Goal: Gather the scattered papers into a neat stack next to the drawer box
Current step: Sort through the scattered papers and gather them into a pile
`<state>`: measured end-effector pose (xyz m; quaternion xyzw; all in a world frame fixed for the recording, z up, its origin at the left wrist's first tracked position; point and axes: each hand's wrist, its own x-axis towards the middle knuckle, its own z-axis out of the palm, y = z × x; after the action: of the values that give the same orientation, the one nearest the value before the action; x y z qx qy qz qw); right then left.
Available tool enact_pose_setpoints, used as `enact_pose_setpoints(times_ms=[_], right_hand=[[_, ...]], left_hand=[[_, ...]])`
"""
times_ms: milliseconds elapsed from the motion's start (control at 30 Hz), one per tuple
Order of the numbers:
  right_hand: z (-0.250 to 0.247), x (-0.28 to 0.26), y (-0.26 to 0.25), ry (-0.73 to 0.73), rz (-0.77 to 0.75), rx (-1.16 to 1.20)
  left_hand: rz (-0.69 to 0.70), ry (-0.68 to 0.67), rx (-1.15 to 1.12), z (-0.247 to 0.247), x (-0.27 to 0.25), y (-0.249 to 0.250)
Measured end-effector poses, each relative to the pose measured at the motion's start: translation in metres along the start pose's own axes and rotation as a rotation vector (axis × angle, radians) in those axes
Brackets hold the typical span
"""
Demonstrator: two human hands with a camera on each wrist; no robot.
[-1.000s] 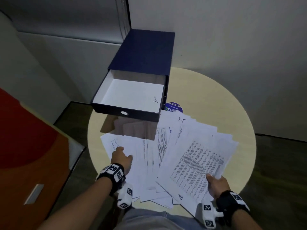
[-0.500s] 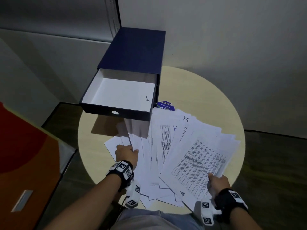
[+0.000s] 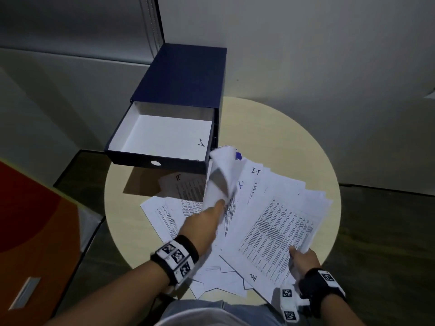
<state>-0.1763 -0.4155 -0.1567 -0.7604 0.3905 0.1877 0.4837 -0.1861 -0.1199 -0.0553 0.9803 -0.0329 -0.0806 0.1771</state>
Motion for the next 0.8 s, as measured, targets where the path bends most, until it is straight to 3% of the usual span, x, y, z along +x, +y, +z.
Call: enact_pose_setpoints(times_ms=[100, 300, 400, 467, 600, 667, 733, 800], right_hand=[[0.002, 0.006, 0.006, -0.013, 0.032, 0.032], [0.001, 0.006, 0.009, -0.026, -0.005, 0.047], [-0.001, 0.01, 0.012, -0.056, -0.003, 0.083], [-0.002, 0.02, 0.02, -0.079, 0.005, 0.078], [-0.006, 0.023, 0.019, -0.152, -0.019, 0.107], [-0.014, 0.005, 0.009, -0.206, 0.07, 0.151], [-0.021, -0.001, 0.002, -0.167, 0.163, 0.294], [-0.032, -0.002, -0.001, -0.125, 0.106, 0.292]], left_hand=[[0.197, 0.154, 0.048, 0.003, -0.001, 0.025], [0.321, 0.455, -0.042, -0.058, 0.009, 0.064], [0.447, 0.659, -0.186, -0.103, 0.011, 0.086], [0.478, 0.679, -0.399, -0.129, 0.012, 0.099], [0.334, 0.681, -0.762, -0.138, 0.031, 0.103], [0.178, 0.572, -0.889, -0.112, 0.052, 0.093], [-0.013, 0.439, -0.92, -0.071, 0.072, 0.074], [-0.156, 0.31, -0.857, -0.03, 0.084, 0.058]])
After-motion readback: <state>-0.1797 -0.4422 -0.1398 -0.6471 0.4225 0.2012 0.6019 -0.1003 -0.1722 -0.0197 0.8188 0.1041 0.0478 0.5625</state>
